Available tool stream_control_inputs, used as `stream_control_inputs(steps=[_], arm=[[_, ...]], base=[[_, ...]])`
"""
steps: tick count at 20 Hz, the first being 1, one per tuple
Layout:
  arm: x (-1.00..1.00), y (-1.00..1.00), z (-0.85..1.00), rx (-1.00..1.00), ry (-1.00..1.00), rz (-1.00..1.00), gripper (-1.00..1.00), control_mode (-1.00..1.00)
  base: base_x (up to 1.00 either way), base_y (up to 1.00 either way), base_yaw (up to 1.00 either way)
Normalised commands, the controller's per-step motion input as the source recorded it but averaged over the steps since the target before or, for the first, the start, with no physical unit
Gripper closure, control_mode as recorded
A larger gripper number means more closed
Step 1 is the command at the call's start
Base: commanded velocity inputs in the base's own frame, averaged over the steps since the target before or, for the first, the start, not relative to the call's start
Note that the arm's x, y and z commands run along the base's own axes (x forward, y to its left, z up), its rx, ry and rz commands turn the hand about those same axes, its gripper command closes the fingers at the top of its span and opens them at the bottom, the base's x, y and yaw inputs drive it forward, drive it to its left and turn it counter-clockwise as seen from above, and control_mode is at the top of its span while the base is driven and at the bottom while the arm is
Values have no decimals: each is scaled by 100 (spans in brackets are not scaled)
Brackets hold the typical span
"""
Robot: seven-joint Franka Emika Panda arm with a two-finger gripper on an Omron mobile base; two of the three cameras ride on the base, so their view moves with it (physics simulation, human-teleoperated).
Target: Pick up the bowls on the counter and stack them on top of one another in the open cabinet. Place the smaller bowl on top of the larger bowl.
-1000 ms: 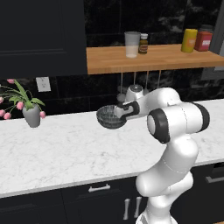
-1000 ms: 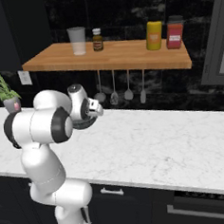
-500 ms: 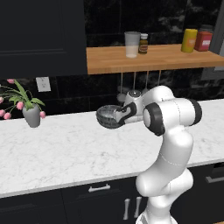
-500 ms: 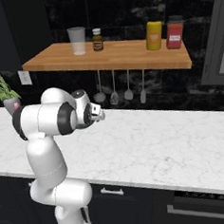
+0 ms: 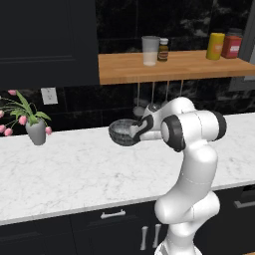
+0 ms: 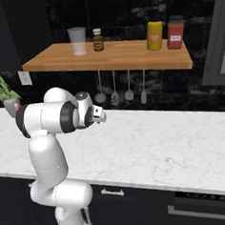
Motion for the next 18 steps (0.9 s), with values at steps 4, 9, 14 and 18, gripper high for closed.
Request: stream_control_inputs(steps=[4, 9, 14, 18], arm=[[0, 0, 0, 0, 0, 0, 100, -100], [0, 0, 0, 0, 0, 0, 100, -100], [-20, 0, 9, 1, -2, -1, 100, -100], [-93, -11, 46, 9, -14, -7, 100, -100]], base=[[0, 0, 0], [0, 0, 0], [0, 0, 0], [0, 0, 0]])
